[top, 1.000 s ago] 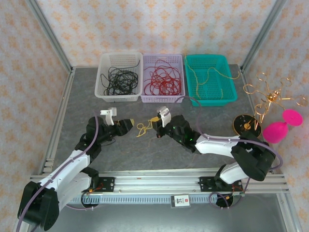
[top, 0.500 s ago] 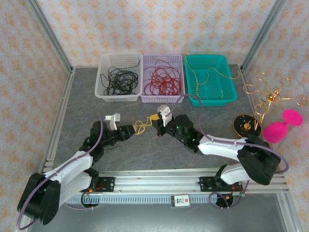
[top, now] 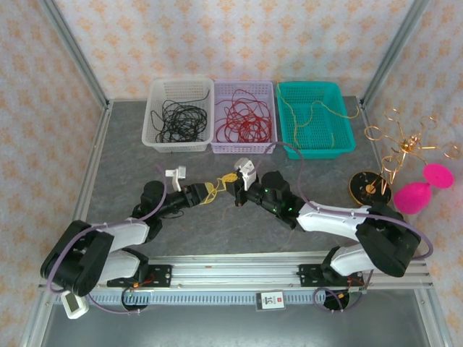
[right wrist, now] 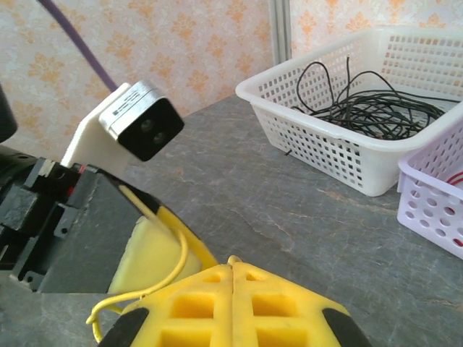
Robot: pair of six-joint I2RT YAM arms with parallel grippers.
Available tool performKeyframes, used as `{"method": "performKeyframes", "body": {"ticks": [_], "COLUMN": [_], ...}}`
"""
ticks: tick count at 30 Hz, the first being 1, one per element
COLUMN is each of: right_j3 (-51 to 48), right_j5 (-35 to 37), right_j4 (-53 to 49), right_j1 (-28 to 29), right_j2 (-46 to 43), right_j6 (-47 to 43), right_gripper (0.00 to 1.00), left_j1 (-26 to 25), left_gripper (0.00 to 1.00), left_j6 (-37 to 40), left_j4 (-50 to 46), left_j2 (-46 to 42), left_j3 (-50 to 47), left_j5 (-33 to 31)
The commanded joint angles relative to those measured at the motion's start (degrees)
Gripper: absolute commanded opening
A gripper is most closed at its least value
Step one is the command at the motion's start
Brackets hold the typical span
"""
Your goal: Untangle the cables
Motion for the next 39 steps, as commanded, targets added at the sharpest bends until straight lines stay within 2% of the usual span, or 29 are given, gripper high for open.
{"method": "performKeyframes", "body": {"ticks": [1,2,4,6,12,17,21,30,33,39], "right_j3": [0.4,0.6,0.8,1.4,5.8,6.4,5.5,2.3,-0.7,-7.1], "right_j5": [-3.2,-3.1,-1.7,1.0,16.7,24.1,29.1,28.6,21.9,7.1], "right_j4": [1.3,0.7,-0.9,-3.2,-18.1,-26.6,-31.3,-37.7,-35.7,-29.7], "right_j1": [-0.6,-0.7,-0.8,-0.8,-0.9,-0.9,-1.0,-1.9,-5.7,-17.7], "right_j2": [-1.3,-1.3,-1.7,-2.7,-5.3,-7.5,-9.3,-13.9,-16.4,-20.6], "right_j6": [3.3,3.7,4.1,4.3,7.7,11.9,15.2,18.4,21.3,30.7], "right_gripper": [0.0,0.0,0.0,0.0,0.0,0.0,0.0,0.0,0.0,0.0], "left_j1": [-0.5,-0.6,-0.6,-0.5,-0.5,-0.2,1.2,4.7,6.2,8.4], "left_gripper": [0.34,0.27,0.08,0.0,0.0,0.0,0.0,0.0,0.0,0.0], "left_j6": [-3.6,-4.2,-4.9,-3.8,4.8,13.4,16.2,24.6,27.7,31.4], "left_j4": [20.2,22.2,24.2,21.1,0.6,-19.1,-26.5,-39.2,-43.5,-48.4], "left_j2": [3.2,3.9,4.4,3.3,-8.1,-19.2,-24.6,-30.6,-31.1,-29.2], "left_j3": [-0.7,-1.2,-1.9,-1.9,-0.1,4.4,7.5,15.3,19.0,25.3], "left_j5": [2.6,2.2,0.2,-2.7,-11.3,-19.1,-21.0,-25.1,-27.5,-29.5]}}
